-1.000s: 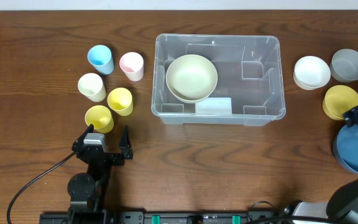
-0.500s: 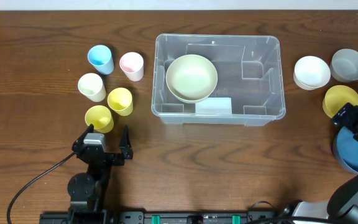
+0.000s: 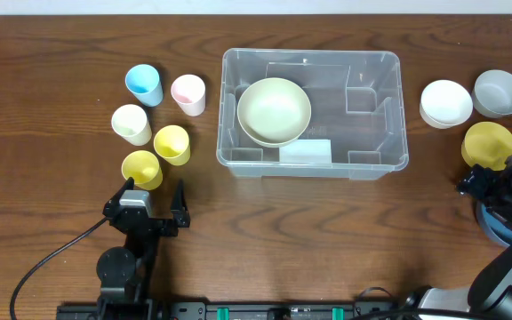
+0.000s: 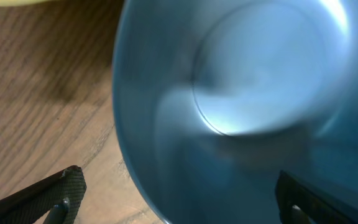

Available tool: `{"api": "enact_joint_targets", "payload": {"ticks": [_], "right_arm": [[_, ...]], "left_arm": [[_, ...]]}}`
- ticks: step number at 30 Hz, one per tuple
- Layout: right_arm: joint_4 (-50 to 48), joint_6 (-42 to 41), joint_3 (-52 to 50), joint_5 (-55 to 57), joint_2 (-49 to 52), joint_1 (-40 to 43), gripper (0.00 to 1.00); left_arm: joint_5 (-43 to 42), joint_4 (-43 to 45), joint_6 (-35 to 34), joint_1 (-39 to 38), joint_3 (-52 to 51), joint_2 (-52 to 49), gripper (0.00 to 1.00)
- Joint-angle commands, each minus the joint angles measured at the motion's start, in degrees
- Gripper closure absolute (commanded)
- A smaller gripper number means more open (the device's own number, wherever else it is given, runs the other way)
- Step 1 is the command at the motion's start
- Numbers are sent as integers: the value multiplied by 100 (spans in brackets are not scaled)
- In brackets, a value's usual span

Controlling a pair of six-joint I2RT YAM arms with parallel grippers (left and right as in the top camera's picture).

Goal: Pack container
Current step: 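Move the right gripper back right toward the dark teal bowl, then lower the right gripper and grasp the dark teal bowl's rim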

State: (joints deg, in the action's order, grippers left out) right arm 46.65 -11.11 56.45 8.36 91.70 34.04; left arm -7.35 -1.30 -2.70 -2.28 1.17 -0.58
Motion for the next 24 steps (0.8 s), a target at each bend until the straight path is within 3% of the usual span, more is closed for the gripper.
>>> {"api": "enact_joint_targets", "payload": {"ticks": [1, 19, 24], "right_arm": [[-85, -278, -127, -46, -17, 9, 4], [-428, -365, -592, -131, -2, 9, 16], [-428, -474, -592, -129, -2, 9, 39]], "left_arm": [[-103, -199, 94, 28, -94, 35, 2], [-103, -199, 94, 28, -94, 35, 2], [-103, -199, 94, 28, -94, 35, 2]]}}
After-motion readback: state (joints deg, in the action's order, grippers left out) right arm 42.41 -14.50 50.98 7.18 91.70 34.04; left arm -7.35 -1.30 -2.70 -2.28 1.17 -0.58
